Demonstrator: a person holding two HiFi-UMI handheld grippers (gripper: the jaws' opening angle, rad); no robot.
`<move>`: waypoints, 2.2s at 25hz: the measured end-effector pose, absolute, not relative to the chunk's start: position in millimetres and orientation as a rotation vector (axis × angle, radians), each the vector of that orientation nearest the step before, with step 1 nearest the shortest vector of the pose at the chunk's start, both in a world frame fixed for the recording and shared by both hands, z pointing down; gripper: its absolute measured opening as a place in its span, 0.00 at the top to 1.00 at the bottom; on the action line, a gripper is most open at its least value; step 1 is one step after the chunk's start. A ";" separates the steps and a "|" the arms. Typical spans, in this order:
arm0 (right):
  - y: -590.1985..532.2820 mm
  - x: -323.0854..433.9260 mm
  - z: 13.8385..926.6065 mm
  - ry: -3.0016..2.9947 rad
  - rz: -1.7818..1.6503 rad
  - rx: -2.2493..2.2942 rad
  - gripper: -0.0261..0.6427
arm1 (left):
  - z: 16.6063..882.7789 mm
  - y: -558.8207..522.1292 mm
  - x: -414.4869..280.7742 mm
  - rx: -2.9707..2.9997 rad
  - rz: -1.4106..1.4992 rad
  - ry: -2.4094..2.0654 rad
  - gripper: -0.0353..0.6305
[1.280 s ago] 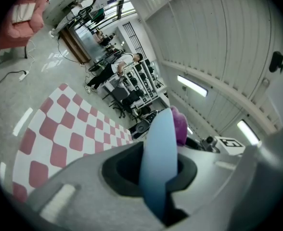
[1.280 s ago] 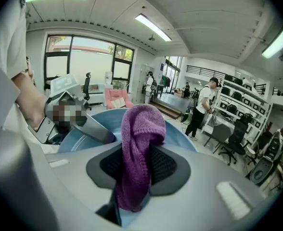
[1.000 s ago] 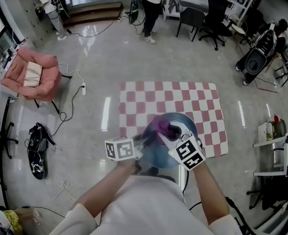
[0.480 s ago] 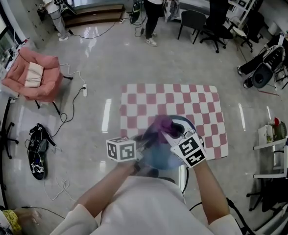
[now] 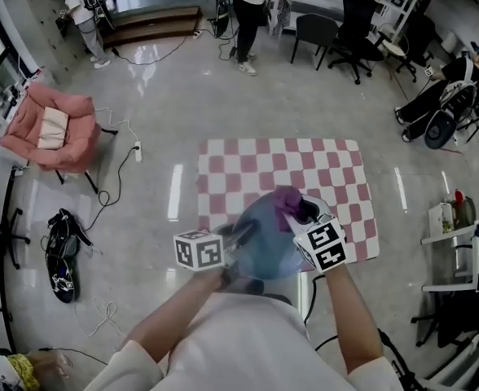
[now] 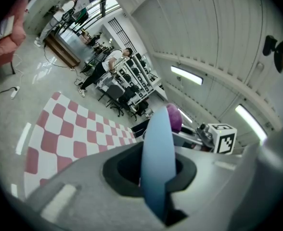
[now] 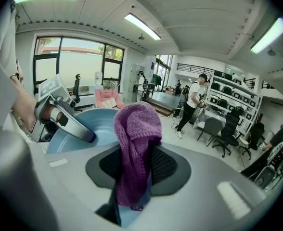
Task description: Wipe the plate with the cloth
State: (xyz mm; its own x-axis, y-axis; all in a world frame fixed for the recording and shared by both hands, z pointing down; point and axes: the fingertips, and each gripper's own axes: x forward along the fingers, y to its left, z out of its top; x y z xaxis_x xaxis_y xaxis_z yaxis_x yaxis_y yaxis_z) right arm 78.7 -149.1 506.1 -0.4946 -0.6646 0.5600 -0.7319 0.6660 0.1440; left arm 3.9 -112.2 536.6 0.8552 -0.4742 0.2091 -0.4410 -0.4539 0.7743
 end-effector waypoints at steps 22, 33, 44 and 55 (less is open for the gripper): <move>-136.4 134.9 525.7 -2.184 0.228 1.195 0.78 | 540.0 -123.7 -30.5 2.130 -0.064 -0.794 0.88; -138.1 165.4 514.7 -2.153 0.255 1.250 0.78 | 530.4 -115.0 -23.7 2.324 0.062 -0.766 0.88; -121.5 146.6 521.6 -2.169 0.238 1.109 0.78 | 518.4 -102.8 -17.2 2.595 0.251 -0.745 0.88; -107.8 140.8 532.1 -2.170 0.220 0.917 0.78 | 521.4 -97.0 -9.3 2.782 0.404 -0.676 0.88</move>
